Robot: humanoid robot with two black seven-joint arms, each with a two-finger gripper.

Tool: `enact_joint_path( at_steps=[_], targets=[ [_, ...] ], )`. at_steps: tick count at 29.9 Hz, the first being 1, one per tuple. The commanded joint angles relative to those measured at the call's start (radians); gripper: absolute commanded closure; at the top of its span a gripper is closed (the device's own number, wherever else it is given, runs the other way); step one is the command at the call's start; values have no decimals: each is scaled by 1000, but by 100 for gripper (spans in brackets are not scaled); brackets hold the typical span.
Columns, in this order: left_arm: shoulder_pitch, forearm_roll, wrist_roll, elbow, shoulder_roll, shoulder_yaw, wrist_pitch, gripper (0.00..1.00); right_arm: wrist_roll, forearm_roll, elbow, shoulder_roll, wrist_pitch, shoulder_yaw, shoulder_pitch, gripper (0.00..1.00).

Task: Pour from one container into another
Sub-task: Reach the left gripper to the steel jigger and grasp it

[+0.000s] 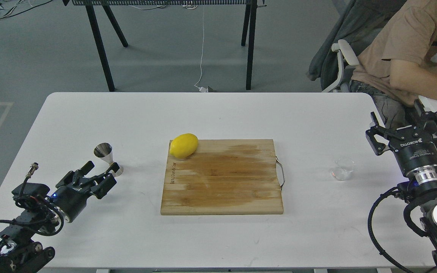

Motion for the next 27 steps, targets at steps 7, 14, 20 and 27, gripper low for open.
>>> enact_joint_path(
  at_steps=[7,14,20,27],
  targets=[
    [-103,-11,0,134,-87,72,0,2,0,0,-1,0,0,4,0,1],
    [-155,-11,0,238,-156,76,0,7,0,0,-1,-10,0,6,0,1],
    [-178,-9,0,310,-177,79,0,24,0,0,1,-14,0,6,0,1],
    [-178,-8,0,322,-176,81,0,56,0,0,2,-14,0,4,-1,1]
  ],
)
